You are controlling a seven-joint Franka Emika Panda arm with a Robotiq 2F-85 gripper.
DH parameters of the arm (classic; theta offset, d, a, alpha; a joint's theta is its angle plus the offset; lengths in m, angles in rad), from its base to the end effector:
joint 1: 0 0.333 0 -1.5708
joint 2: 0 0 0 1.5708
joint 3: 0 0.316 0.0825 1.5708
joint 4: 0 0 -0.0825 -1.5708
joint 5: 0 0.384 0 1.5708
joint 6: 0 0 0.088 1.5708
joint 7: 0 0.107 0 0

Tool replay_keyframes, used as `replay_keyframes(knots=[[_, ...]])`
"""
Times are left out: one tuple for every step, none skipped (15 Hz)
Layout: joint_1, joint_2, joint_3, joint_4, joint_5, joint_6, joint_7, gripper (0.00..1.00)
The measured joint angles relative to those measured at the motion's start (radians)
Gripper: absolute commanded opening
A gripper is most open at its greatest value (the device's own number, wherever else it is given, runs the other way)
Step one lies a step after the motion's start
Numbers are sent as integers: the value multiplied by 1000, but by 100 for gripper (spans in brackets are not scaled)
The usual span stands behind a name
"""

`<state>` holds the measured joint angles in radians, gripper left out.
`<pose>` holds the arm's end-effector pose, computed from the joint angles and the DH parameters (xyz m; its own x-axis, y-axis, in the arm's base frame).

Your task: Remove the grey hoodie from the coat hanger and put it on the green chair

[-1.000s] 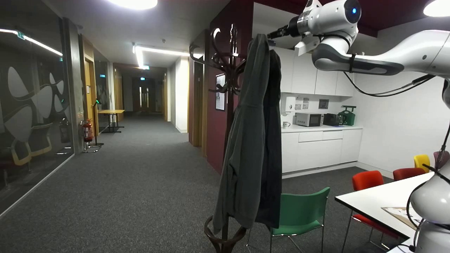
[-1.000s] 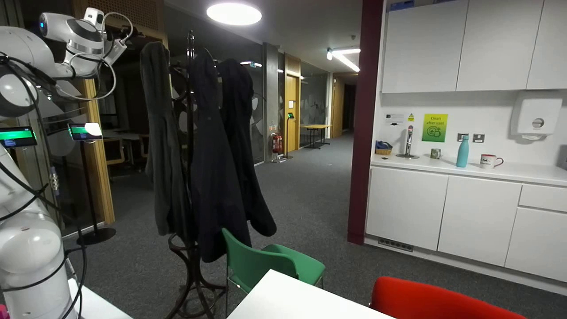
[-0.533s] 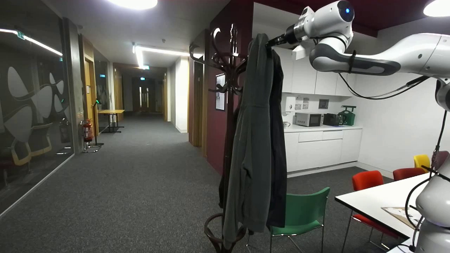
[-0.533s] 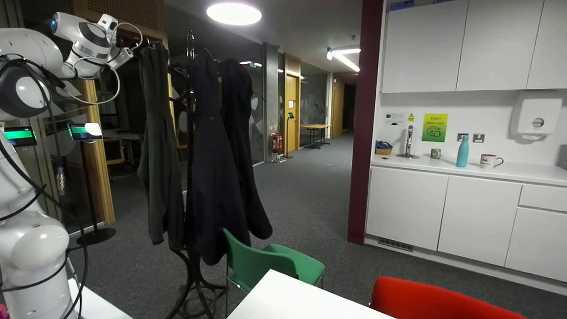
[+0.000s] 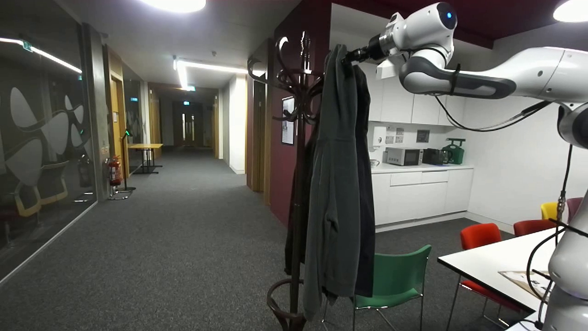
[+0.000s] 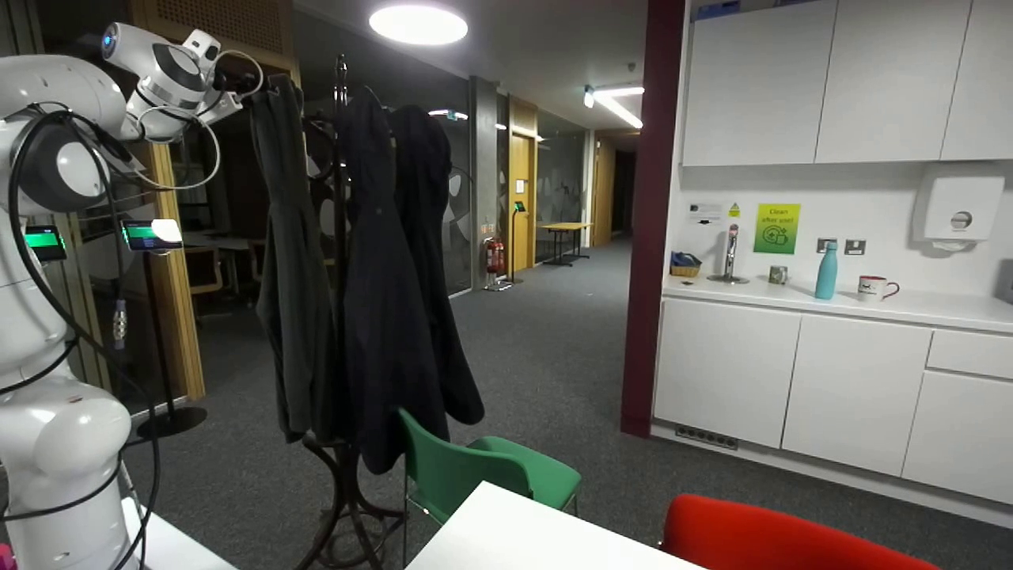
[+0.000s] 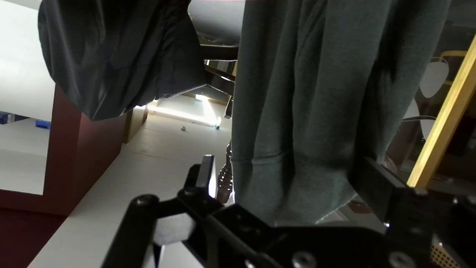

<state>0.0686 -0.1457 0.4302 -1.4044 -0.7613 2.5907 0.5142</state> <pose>0.4261 0.2839 0.9008 0.0544 0.2728 0.9605 0.1362 -0.9550 0.2635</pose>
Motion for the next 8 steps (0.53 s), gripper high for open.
replay_keyframes(knots=[[5, 7, -3, 6, 0, 0, 0, 75], [12, 15, -9, 11, 0, 1, 0, 72], [17, 24, -13, 17, 0, 2, -3, 67], [21, 32, -18, 22, 0, 3, -5, 58], [25, 41, -23, 26, 0, 4, -7, 51], [27, 49, -27, 33, -1, 4, -10, 43], [30, 57, -31, 41, -2, 5, -15, 34], [37, 63, -37, 47, -3, 7, -21, 27]])
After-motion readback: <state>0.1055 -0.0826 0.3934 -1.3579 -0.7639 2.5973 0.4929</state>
